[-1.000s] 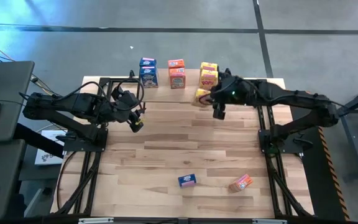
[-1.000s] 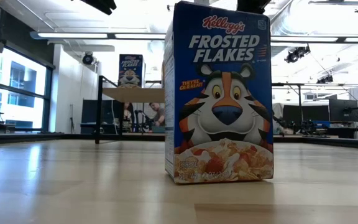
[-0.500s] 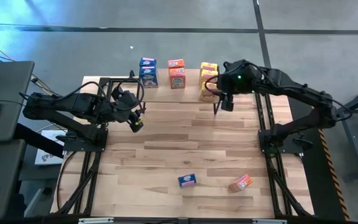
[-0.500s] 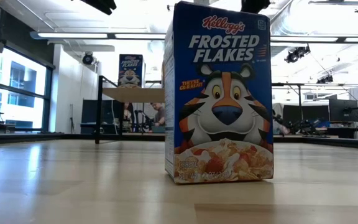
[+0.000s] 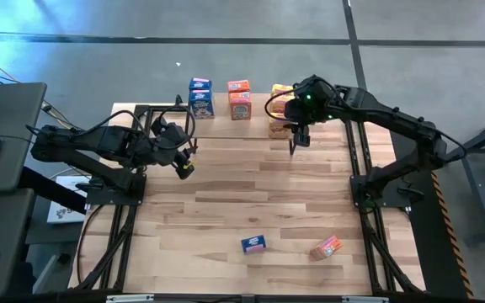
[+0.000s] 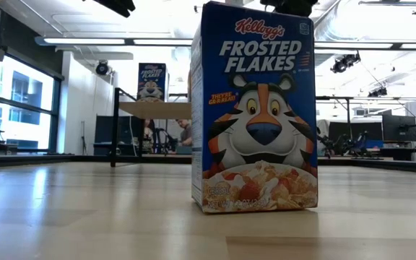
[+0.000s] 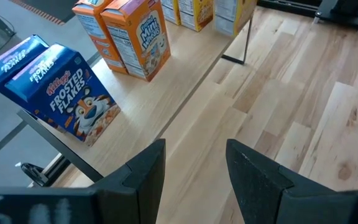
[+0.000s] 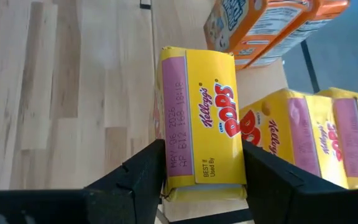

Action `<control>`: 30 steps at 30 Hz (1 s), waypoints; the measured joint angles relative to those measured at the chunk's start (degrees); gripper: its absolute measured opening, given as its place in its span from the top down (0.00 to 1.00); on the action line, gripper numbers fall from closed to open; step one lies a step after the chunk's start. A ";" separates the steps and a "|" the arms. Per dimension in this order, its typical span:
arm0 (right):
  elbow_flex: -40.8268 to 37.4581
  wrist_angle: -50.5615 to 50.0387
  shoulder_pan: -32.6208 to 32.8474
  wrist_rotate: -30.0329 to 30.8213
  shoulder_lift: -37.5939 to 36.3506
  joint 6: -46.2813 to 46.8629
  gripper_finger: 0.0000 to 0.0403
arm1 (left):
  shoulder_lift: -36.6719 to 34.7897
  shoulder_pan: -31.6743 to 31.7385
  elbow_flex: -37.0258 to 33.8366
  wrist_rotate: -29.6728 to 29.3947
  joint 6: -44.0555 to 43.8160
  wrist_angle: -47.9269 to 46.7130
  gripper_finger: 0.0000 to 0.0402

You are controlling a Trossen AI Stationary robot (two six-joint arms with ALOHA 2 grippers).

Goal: Stack cereal on shelf
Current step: Put the yellow cereal box on the shelf aligned with the other yellow cereal boxes

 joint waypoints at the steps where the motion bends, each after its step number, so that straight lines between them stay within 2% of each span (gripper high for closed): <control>1: 0.00 0.09 -0.32 -0.37 0.26 -0.02 0.54 | 0.00 0.02 0.00 0.20 -0.01 0.01 0.61; 13: 0.00 0.24 -3.41 -0.29 1.21 -0.04 0.54 | 0.00 -0.03 0.00 0.50 -0.02 0.02 0.61; 30: 0.02 0.75 -3.43 0.61 3.89 -0.49 0.54 | 0.02 -0.03 0.00 0.50 -0.02 0.02 0.61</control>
